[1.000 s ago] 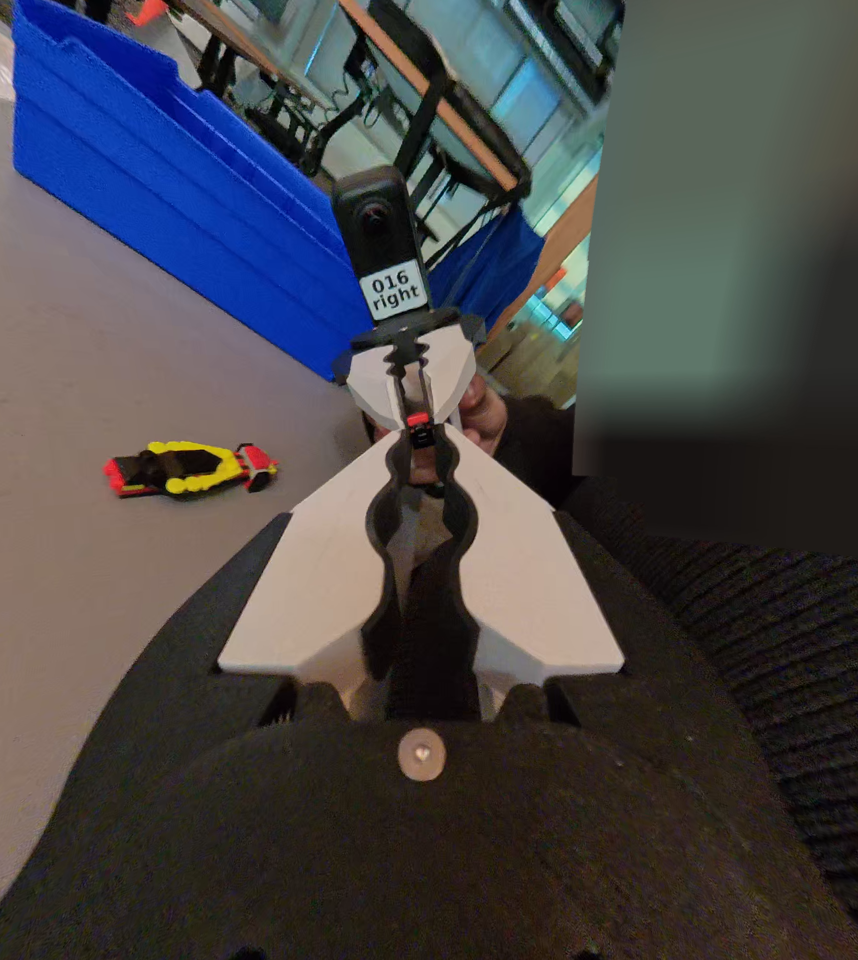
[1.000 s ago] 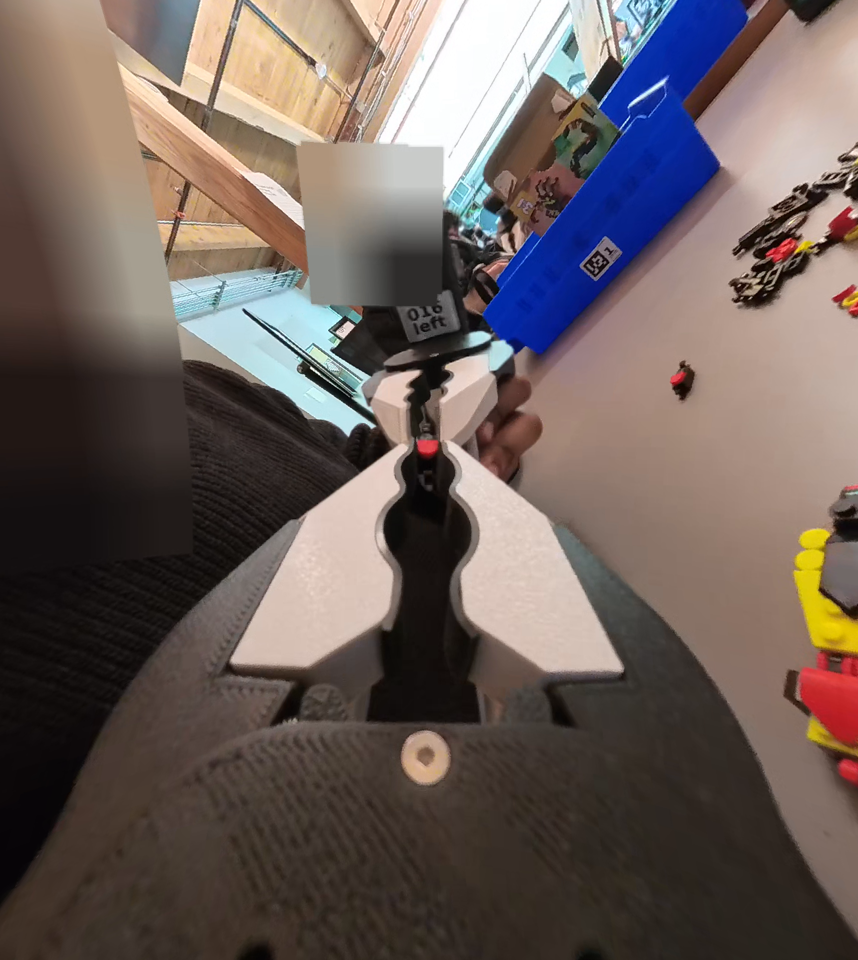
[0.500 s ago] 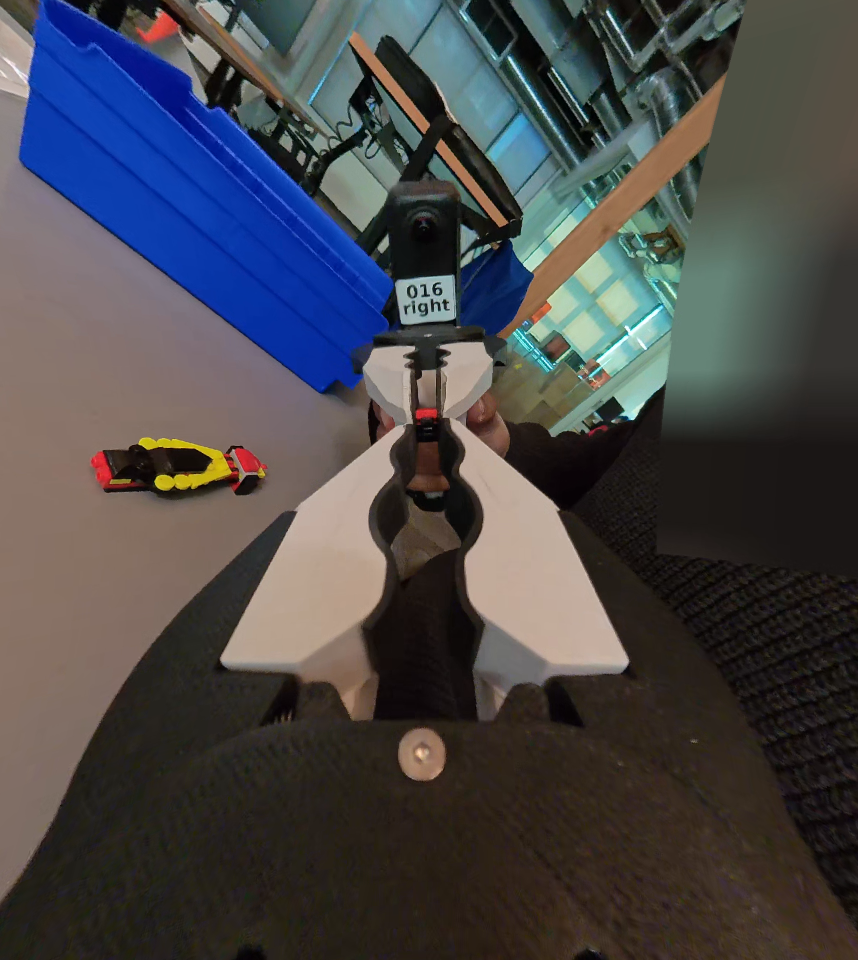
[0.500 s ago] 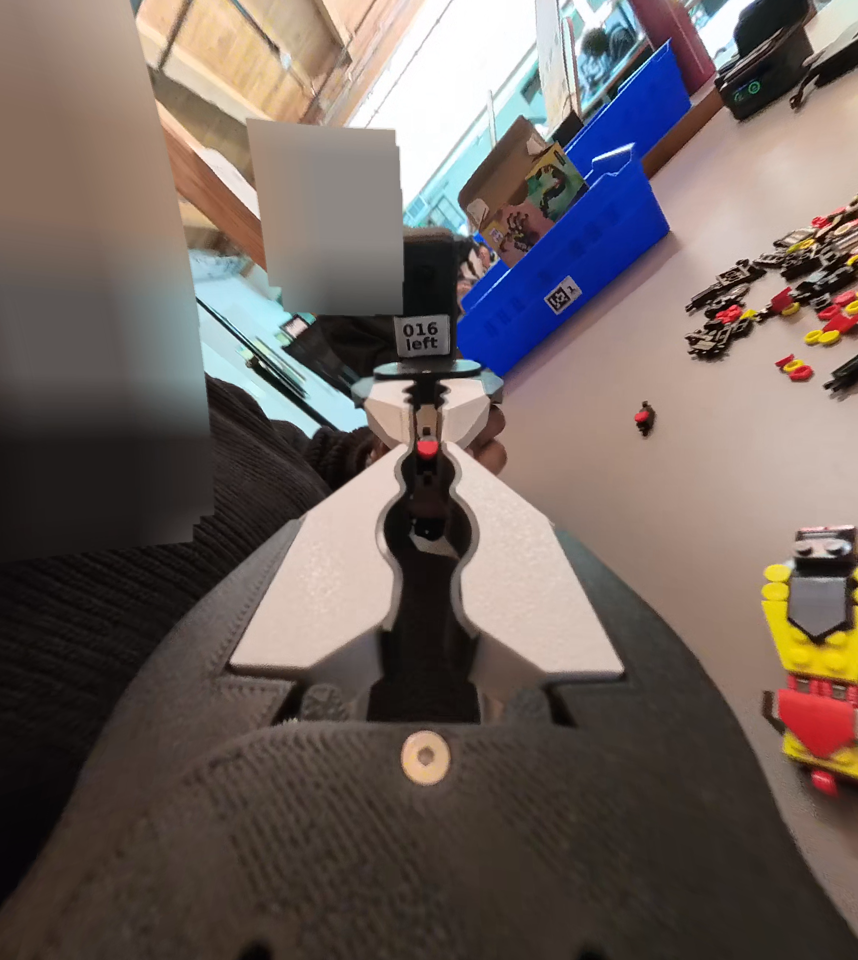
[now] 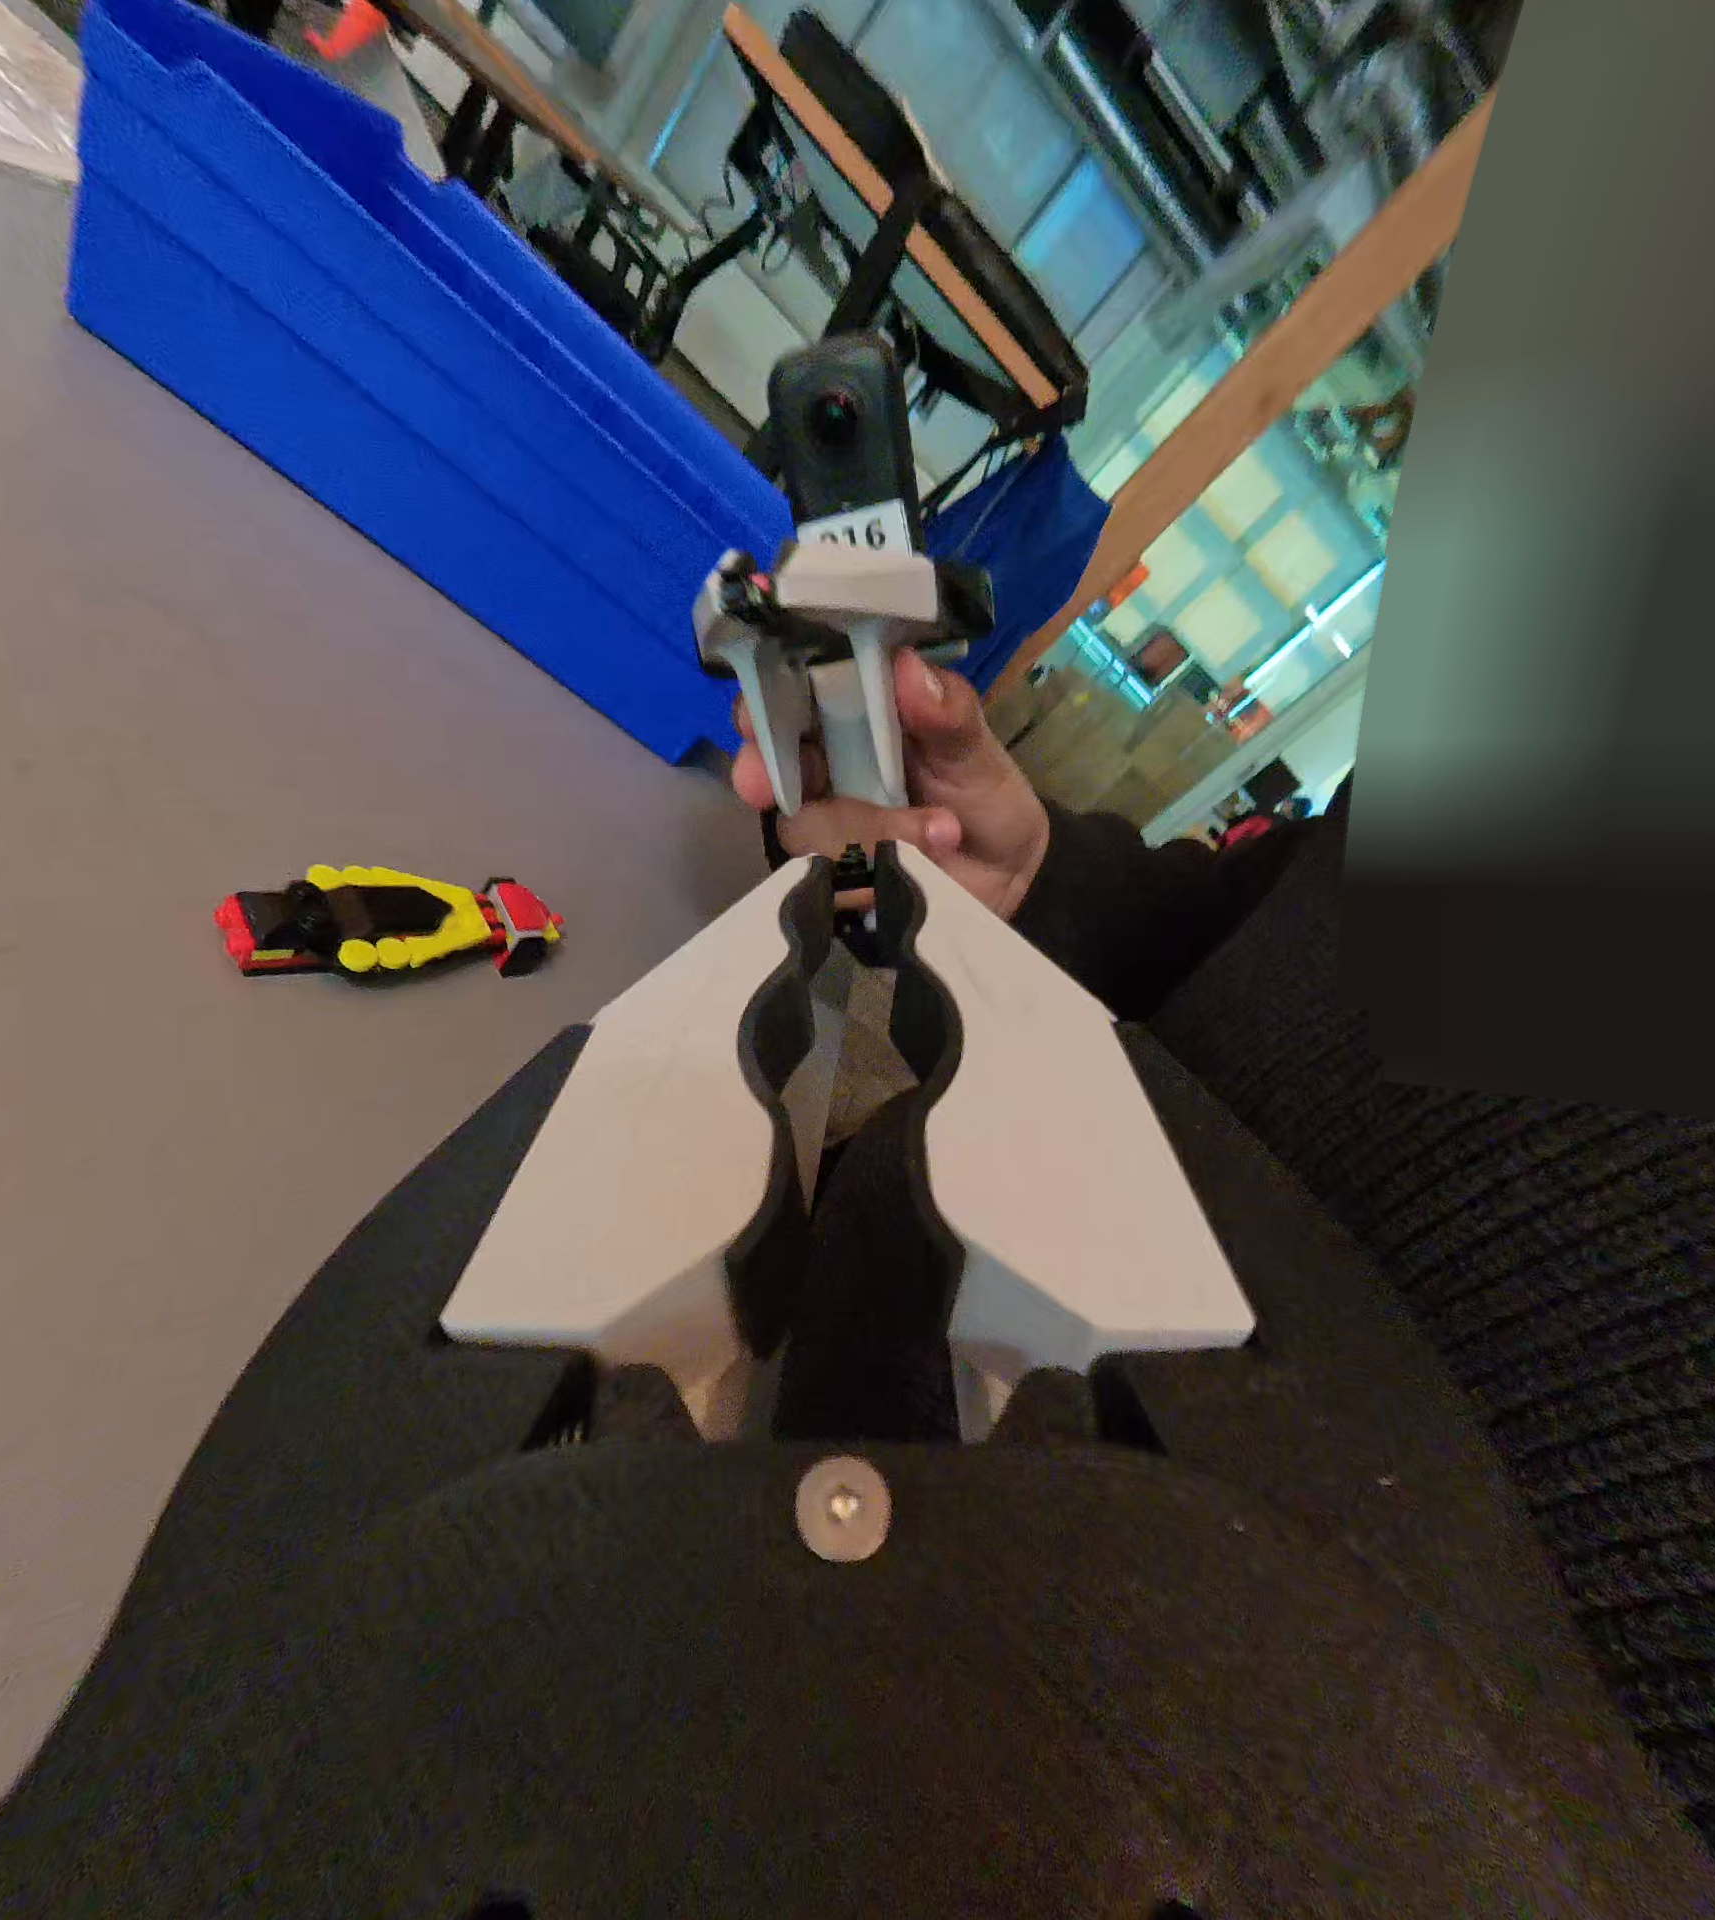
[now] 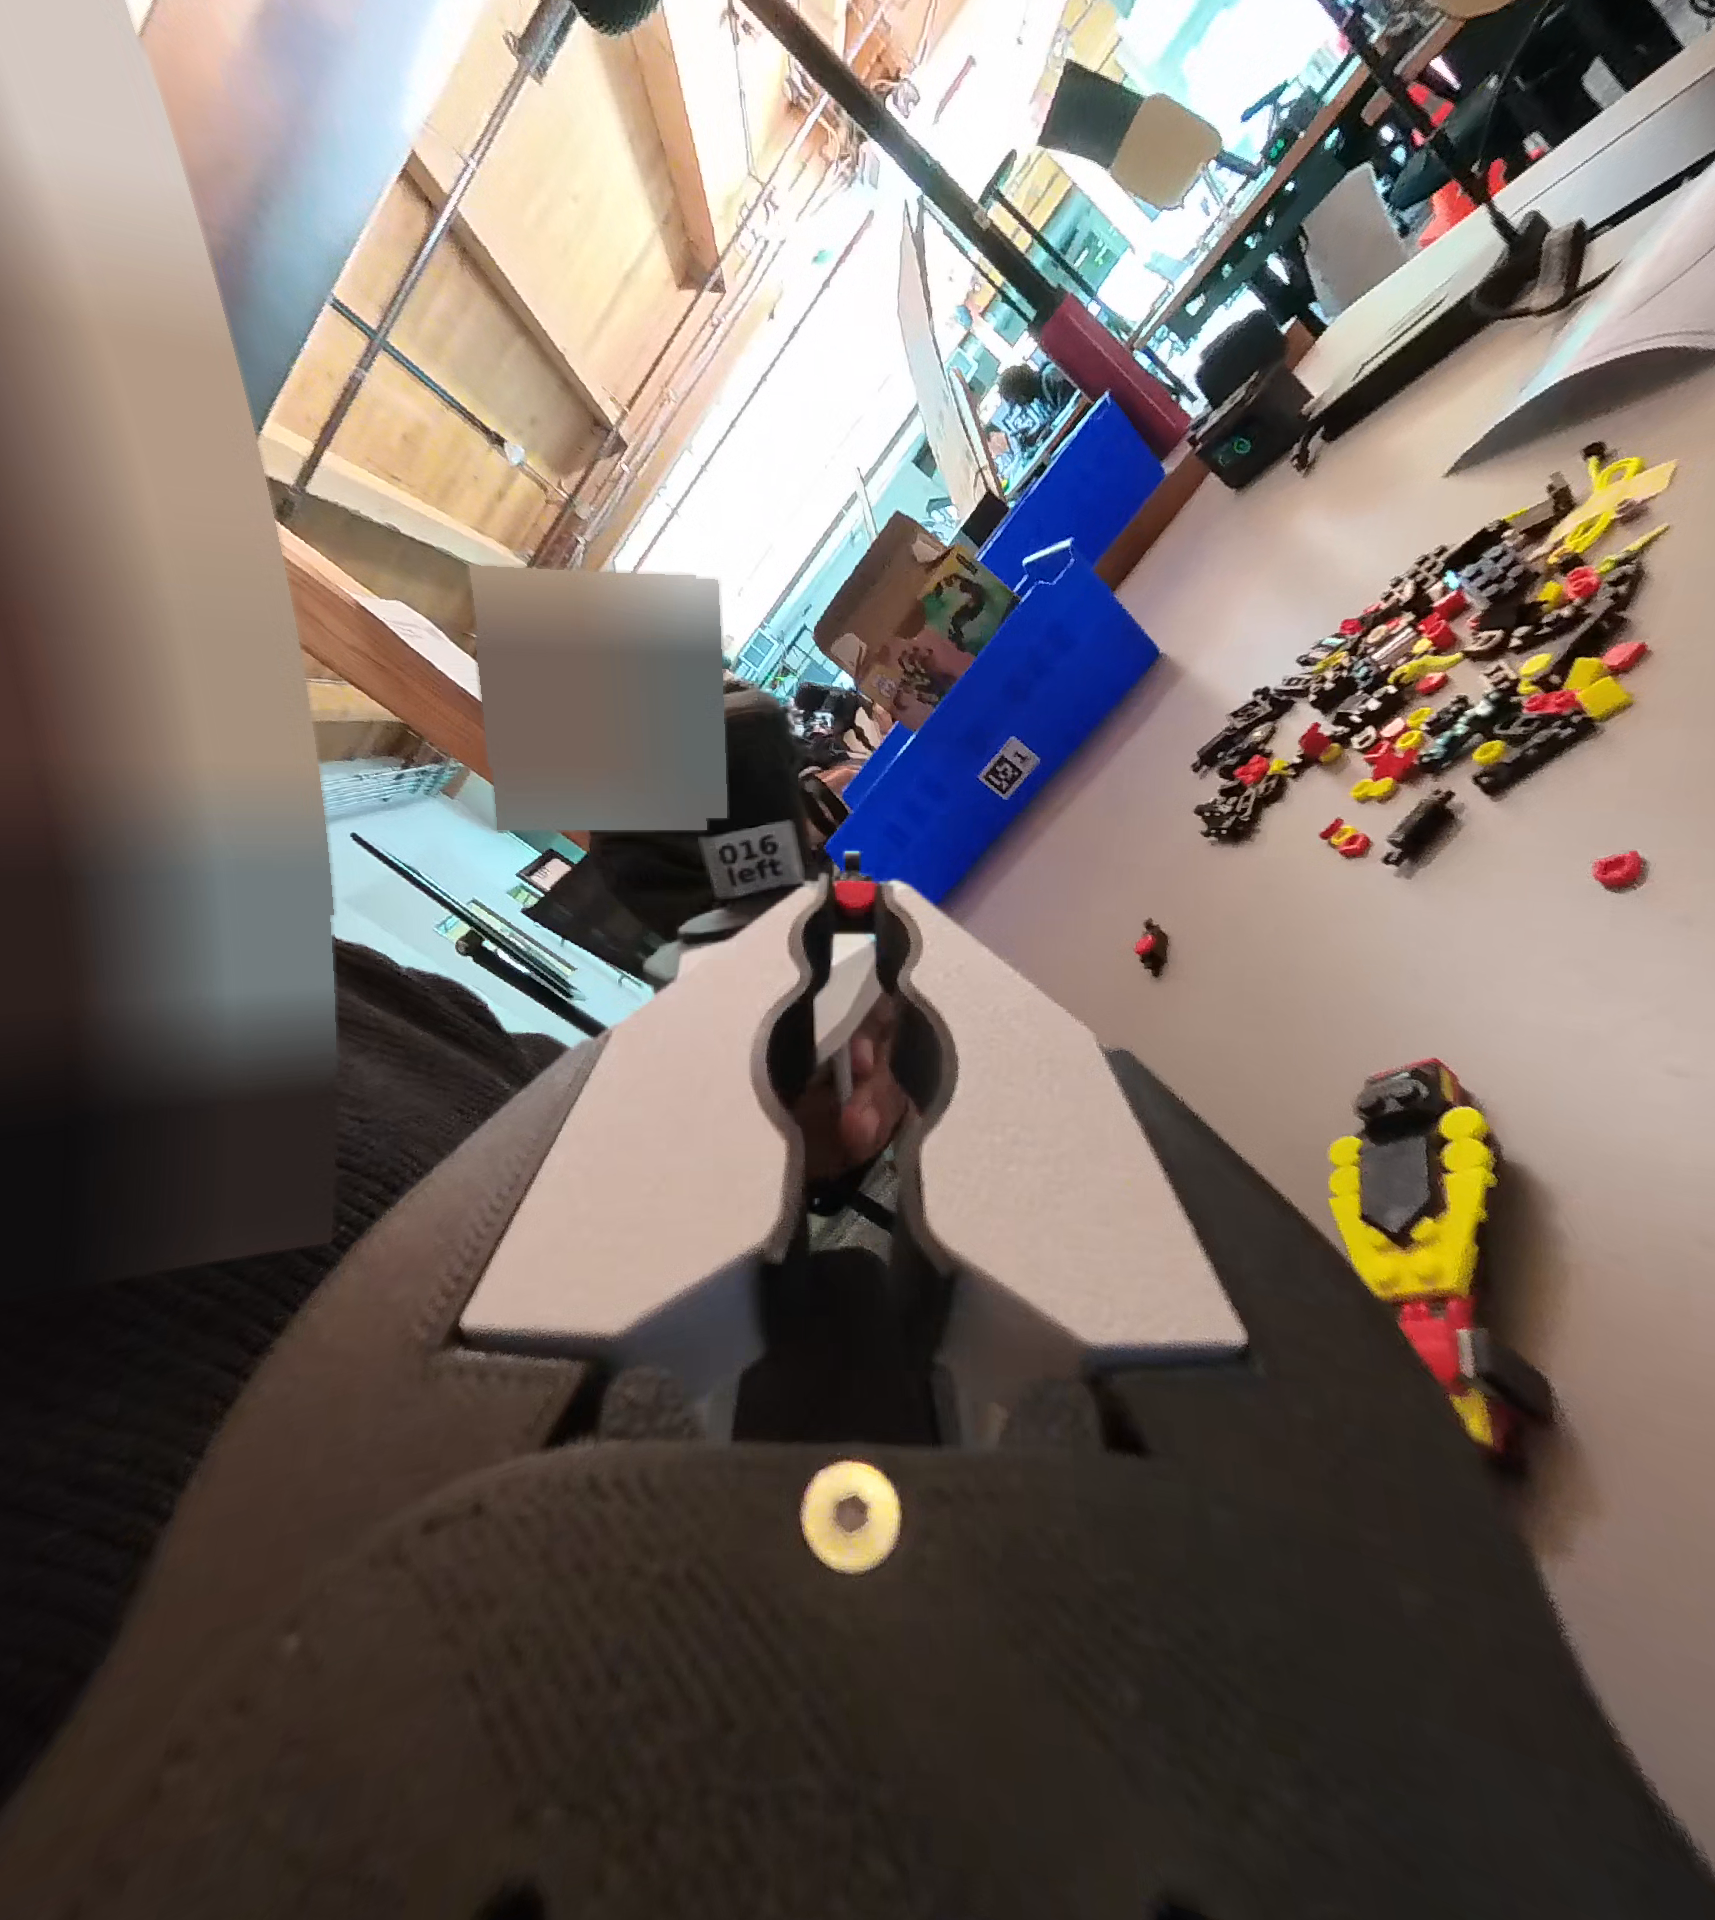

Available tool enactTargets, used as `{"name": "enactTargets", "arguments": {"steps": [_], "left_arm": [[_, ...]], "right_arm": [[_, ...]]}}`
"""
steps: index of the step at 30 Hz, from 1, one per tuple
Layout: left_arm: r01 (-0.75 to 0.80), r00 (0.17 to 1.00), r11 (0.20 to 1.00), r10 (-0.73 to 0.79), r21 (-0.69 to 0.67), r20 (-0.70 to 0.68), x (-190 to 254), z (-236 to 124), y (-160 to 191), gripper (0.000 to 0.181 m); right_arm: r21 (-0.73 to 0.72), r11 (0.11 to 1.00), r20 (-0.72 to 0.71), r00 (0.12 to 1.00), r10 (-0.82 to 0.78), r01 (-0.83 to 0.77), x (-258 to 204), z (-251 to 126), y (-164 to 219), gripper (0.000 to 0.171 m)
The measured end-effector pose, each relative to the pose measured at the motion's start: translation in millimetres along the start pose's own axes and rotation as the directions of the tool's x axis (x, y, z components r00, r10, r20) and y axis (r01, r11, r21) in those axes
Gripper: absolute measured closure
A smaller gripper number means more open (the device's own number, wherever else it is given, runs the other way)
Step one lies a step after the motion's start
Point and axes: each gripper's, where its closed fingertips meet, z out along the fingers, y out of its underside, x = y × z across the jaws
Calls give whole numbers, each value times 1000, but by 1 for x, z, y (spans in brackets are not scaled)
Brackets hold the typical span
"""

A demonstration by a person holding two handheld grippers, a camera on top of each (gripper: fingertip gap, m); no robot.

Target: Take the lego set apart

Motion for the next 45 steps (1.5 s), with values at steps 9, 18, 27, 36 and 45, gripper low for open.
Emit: {"name": "enactTargets", "arguments": {"steps": [9, 18, 27, 36, 45], "left_arm": [[32, 999, 996, -36, 78, 40, -14, -10, -12, 171], [36, 999, 997, -39, 72, 36, -15, -9, -10, 172], [30, 997, 998, -34, 58, 74, -23, -10, -9, 171], [17, 995, 999, -21, 47, 95, -28, -12, -9, 172], [28, 997, 999, -31, 38, 73, -25, -10, -7, 172]], "right_arm": [[-38, 998, 44, 997, 55, -54, 1, 9, 15, 165], [-54, 998, 59, 998, 24, -21, -3, 11, 18, 165], [-51, 998, 65, 997, 42, -39, 0, 11, 19, 165], [-47, 999, 51, 998, 31, -29, 4, 9, 18, 165], [-87, 996, 43, 999, -11, 14, 3, 11, 24, 165]]}}
